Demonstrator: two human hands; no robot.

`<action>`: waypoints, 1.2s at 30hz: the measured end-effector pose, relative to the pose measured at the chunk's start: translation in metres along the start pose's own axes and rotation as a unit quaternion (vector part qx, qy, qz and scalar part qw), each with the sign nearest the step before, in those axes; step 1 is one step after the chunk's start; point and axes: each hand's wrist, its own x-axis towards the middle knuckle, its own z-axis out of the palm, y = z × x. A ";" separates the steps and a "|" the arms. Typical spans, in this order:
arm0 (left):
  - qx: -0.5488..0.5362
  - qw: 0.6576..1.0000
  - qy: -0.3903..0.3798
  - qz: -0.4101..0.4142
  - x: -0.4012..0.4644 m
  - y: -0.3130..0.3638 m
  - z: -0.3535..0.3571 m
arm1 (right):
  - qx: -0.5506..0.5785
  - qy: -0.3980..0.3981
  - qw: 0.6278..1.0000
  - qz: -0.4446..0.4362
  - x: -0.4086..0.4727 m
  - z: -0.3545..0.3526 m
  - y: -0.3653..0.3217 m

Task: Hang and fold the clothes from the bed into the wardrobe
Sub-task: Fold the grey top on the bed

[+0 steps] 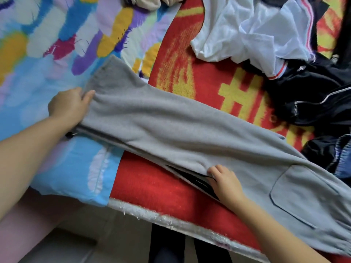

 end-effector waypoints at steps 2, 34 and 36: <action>0.007 1.000 -0.003 -0.008 -0.006 0.000 0.000 | 0.021 0.017 0.999 -0.044 -0.019 -0.007 -0.001; -0.090 0.876 -0.354 0.316 -0.250 0.288 0.050 | 0.453 0.043 0.792 0.406 0.021 -0.106 0.033; -0.102 0.874 -0.374 0.294 -0.249 0.280 0.075 | 0.420 0.009 0.805 0.419 0.006 -0.087 0.065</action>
